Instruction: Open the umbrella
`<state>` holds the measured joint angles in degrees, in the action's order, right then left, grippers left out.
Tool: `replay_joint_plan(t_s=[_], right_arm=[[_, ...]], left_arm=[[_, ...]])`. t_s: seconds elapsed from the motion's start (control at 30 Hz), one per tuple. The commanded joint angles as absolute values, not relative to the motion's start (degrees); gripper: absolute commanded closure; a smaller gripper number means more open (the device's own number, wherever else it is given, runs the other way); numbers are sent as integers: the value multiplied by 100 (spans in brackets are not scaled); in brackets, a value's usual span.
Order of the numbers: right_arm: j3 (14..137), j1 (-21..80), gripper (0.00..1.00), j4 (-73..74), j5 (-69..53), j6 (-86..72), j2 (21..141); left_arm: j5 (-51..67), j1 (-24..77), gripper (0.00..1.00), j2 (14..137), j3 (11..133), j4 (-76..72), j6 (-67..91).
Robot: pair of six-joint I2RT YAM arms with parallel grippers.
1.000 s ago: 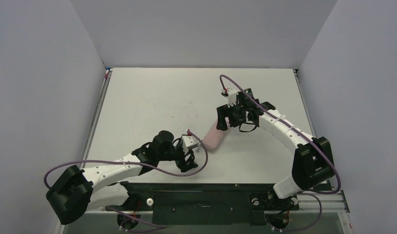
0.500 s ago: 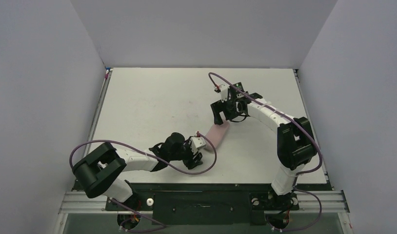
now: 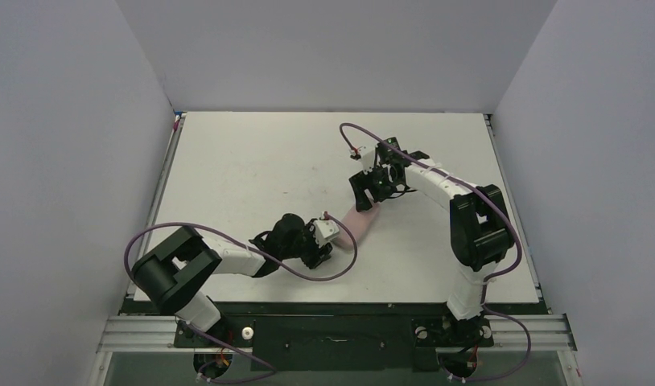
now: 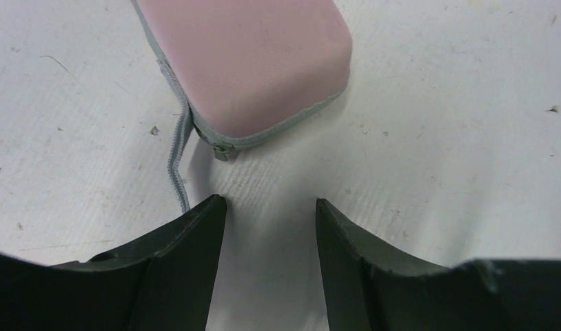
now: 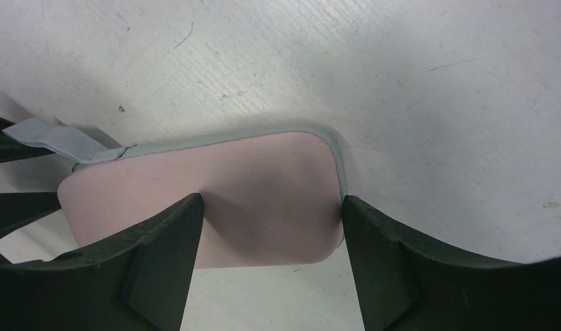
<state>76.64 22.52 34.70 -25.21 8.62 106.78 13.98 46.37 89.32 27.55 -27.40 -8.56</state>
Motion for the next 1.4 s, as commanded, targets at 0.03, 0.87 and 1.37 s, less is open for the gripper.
replay_joint_plan(t_s=[0.03, 0.87, 1.37], right_arm=[[7773, 2232, 34, 3745, -2638, 1223, 10835], [7198, 1877, 38, 3633, -2880, 1075, 10430], [5998, 1383, 11, 3458, -4161, 3396, 8191]], left_arm=[[1548, 4451, 54, 9105, 2997, -3247, -1412], [2114, 4235, 100, 9713, 3671, -2894, -1476], [3077, 3778, 100, 9986, 4159, -2456, -1810]])
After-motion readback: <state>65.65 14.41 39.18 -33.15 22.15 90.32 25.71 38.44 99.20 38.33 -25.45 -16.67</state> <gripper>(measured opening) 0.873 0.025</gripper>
